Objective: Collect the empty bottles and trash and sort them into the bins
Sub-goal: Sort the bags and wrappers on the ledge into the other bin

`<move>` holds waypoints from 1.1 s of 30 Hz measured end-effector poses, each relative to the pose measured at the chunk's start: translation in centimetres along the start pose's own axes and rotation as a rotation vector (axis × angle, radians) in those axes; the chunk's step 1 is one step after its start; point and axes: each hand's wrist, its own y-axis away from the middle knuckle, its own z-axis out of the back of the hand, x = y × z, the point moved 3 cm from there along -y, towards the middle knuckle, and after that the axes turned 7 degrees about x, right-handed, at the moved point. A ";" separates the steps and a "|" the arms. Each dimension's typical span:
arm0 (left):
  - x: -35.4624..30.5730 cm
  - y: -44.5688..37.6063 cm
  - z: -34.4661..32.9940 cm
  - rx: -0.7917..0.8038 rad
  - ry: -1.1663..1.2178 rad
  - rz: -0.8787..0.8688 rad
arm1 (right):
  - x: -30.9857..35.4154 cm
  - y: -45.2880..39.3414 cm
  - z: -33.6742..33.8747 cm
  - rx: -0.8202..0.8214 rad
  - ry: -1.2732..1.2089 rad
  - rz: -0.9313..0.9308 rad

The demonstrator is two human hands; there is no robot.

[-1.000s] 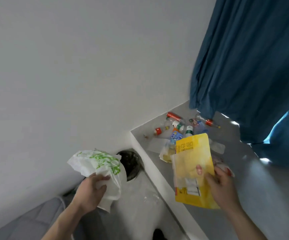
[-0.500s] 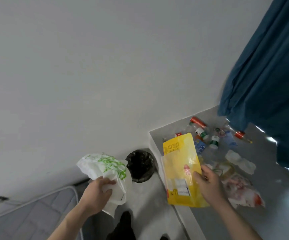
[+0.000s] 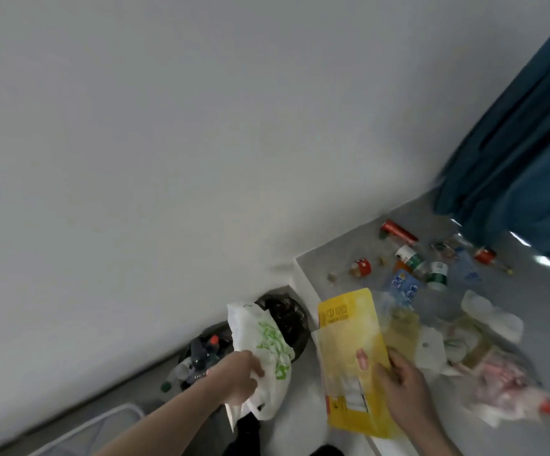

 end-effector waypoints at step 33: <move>12.7 -37.2 -2.3 -0.031 0.058 0.085 | -13.7 -27.1 -13.5 0.095 -0.226 -0.215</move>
